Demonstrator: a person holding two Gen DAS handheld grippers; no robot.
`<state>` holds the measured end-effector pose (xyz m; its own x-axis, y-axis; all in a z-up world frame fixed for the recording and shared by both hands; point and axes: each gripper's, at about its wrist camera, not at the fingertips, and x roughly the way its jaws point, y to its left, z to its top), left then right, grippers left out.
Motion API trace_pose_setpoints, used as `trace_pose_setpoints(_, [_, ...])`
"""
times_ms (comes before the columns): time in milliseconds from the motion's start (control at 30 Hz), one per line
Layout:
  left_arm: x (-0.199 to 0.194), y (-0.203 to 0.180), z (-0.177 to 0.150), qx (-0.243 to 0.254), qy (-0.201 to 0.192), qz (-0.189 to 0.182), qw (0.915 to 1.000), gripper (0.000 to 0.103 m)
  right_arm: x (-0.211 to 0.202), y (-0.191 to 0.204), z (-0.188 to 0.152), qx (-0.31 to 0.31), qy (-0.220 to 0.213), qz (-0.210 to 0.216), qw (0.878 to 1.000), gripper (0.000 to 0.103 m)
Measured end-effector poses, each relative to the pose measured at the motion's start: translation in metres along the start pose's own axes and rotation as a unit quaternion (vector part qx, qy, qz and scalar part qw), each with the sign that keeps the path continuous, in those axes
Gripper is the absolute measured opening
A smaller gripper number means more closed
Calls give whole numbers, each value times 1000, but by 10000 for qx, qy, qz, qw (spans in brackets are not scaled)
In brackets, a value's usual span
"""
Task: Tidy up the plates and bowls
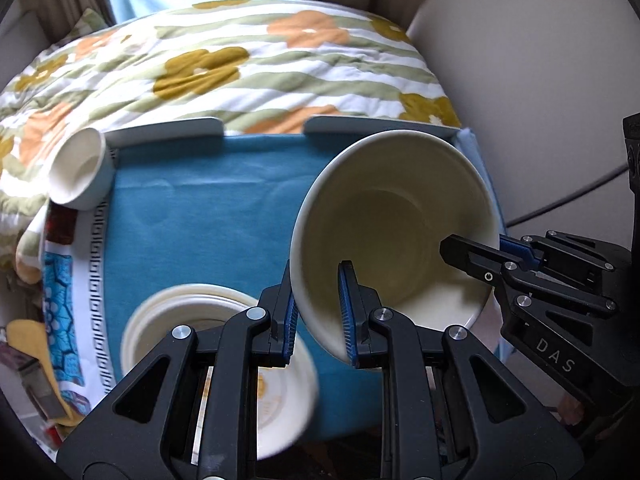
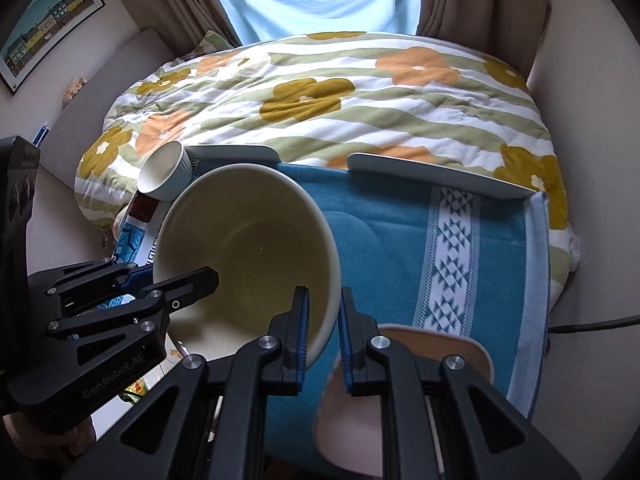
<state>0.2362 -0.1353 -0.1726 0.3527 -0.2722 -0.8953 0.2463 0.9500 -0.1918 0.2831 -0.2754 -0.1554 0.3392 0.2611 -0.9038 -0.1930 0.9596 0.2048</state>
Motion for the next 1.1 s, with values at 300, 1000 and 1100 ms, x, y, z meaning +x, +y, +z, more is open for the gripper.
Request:
trace_pose_setpoints(300, [25,-76,-25,389,193,-203,9989,16,-21,-59,-50,398,72,-94,9991,13])
trace_pose_setpoints(1000, [105,-107,-59,705,956,146,9928,16,41,-102,-104,752,829,-71,9937,13])
trace_pose_setpoints(1100, [108,-108,-58,789,990,233,9917,16,43,-102,-104,746,841,-83,9936,13])
